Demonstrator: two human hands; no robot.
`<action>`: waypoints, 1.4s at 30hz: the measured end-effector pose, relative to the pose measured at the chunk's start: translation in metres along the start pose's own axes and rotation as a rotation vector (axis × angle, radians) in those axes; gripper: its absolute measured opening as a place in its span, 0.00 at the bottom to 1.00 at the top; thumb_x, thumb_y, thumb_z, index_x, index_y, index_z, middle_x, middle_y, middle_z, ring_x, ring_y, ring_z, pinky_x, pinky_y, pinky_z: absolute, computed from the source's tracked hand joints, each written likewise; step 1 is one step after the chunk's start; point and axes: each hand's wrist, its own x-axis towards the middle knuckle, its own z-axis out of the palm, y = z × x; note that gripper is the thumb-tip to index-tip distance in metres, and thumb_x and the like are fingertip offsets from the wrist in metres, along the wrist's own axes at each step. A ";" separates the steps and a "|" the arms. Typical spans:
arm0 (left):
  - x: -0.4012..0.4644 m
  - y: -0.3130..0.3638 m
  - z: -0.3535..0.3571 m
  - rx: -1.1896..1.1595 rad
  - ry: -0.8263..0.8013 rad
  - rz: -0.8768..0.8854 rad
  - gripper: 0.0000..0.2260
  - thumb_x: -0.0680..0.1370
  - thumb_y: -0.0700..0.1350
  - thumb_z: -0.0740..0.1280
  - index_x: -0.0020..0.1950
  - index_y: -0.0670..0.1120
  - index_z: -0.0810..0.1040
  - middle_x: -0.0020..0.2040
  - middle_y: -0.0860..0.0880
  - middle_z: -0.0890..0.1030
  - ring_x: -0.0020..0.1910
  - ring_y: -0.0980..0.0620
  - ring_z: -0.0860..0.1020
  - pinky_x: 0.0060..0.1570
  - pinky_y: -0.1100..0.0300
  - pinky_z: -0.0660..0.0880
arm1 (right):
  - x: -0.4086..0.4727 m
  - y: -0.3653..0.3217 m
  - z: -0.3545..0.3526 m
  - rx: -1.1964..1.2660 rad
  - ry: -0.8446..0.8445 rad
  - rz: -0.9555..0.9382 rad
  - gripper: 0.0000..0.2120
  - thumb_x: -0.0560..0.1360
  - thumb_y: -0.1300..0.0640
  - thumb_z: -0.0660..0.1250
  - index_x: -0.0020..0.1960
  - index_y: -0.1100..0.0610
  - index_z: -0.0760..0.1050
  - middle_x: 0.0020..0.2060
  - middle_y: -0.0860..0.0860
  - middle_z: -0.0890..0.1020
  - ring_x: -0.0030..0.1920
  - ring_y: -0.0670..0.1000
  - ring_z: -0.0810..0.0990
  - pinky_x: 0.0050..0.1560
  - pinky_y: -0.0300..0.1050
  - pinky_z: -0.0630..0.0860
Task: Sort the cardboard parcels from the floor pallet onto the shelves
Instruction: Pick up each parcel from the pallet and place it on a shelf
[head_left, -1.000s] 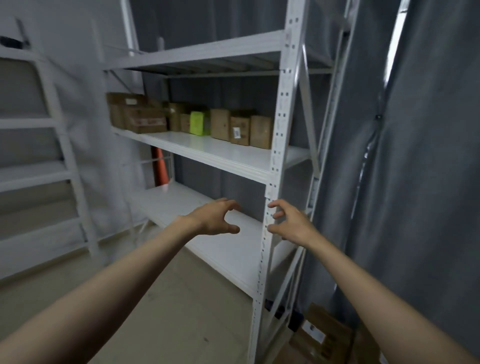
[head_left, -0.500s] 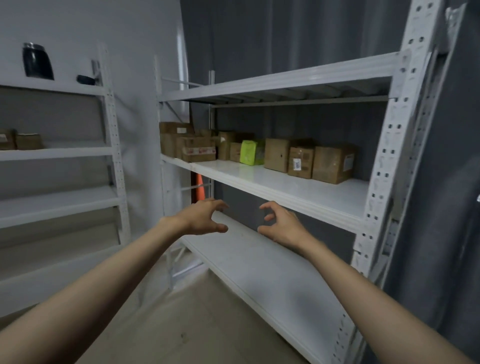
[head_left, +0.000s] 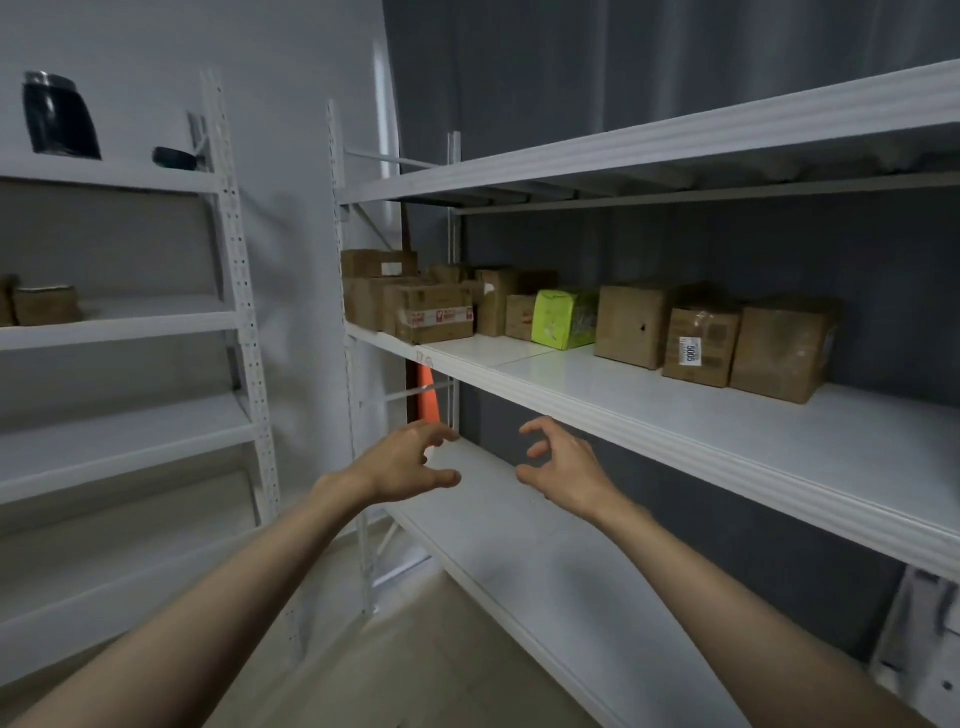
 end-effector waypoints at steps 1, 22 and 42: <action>0.011 -0.008 0.000 0.002 0.004 0.002 0.26 0.76 0.55 0.73 0.72 0.53 0.71 0.70 0.50 0.73 0.54 0.56 0.74 0.45 0.69 0.70 | 0.017 0.002 0.004 0.006 0.003 -0.007 0.22 0.75 0.54 0.72 0.67 0.47 0.70 0.56 0.50 0.77 0.52 0.52 0.80 0.50 0.51 0.81; 0.209 -0.163 -0.040 -0.018 0.130 -0.241 0.29 0.76 0.54 0.74 0.74 0.50 0.69 0.69 0.47 0.75 0.57 0.48 0.79 0.54 0.57 0.77 | 0.336 0.033 0.088 0.104 -0.012 -0.110 0.19 0.75 0.56 0.71 0.62 0.46 0.71 0.52 0.49 0.78 0.44 0.43 0.76 0.35 0.35 0.71; 0.472 -0.312 -0.067 -0.228 0.377 -0.037 0.35 0.75 0.34 0.70 0.78 0.51 0.61 0.73 0.43 0.69 0.68 0.41 0.72 0.64 0.47 0.75 | 0.554 0.029 0.150 0.229 0.083 0.009 0.33 0.76 0.53 0.71 0.74 0.40 0.58 0.50 0.40 0.75 0.50 0.42 0.76 0.46 0.38 0.72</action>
